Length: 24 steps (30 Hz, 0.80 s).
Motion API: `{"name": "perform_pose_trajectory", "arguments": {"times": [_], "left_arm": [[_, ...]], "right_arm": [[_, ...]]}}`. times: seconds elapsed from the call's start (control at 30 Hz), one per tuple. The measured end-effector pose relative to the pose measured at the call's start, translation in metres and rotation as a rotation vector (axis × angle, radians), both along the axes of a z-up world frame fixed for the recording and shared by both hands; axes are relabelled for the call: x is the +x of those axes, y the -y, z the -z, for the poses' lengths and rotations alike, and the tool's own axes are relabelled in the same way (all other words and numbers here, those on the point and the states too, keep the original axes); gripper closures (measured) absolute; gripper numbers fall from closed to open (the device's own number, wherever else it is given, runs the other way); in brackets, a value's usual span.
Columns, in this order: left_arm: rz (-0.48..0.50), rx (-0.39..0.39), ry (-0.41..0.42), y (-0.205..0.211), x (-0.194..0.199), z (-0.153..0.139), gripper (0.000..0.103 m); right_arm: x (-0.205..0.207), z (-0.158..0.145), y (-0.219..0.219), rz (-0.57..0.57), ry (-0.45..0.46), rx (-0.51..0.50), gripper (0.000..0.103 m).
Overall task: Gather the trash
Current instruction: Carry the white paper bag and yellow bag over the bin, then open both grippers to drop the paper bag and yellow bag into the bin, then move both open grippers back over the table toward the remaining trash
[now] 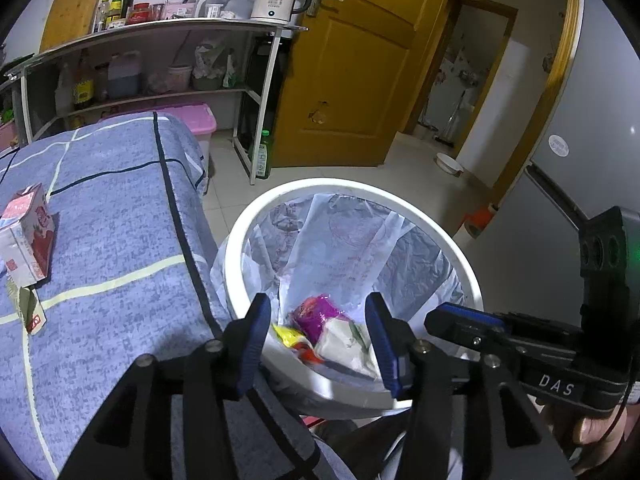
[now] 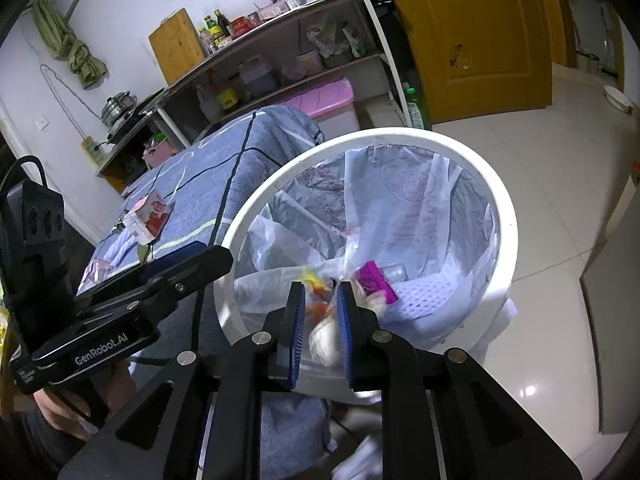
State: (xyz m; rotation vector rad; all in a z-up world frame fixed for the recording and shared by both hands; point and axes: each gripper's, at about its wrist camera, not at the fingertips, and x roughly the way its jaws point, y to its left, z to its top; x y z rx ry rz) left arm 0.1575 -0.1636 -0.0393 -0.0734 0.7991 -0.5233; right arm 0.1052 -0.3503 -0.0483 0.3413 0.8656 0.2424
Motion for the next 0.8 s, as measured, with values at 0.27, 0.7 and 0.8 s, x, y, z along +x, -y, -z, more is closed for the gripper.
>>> {"name": "perform_pose_trajectory", "arguments": {"times": [0.27,0.7,0.8], "left_arm": [[-0.014,0.006,0.027,-0.007,-0.007,-0.006,0.052],[-0.089,0.012,0.074,-0.037,-0.028,-0.022,0.052],[-0.107,0.015,0.083,-0.045,-0.033,-0.024,0.052]], "right_arm": [[-0.001,-0.003,-0.001,0.004,0.016,0.01,0.086],[-0.013,-0.018,-0.022,-0.043,0.063,0.003,0.086],[-0.016,-0.021,-0.028,-0.059,0.073,0.0,0.086]]}}
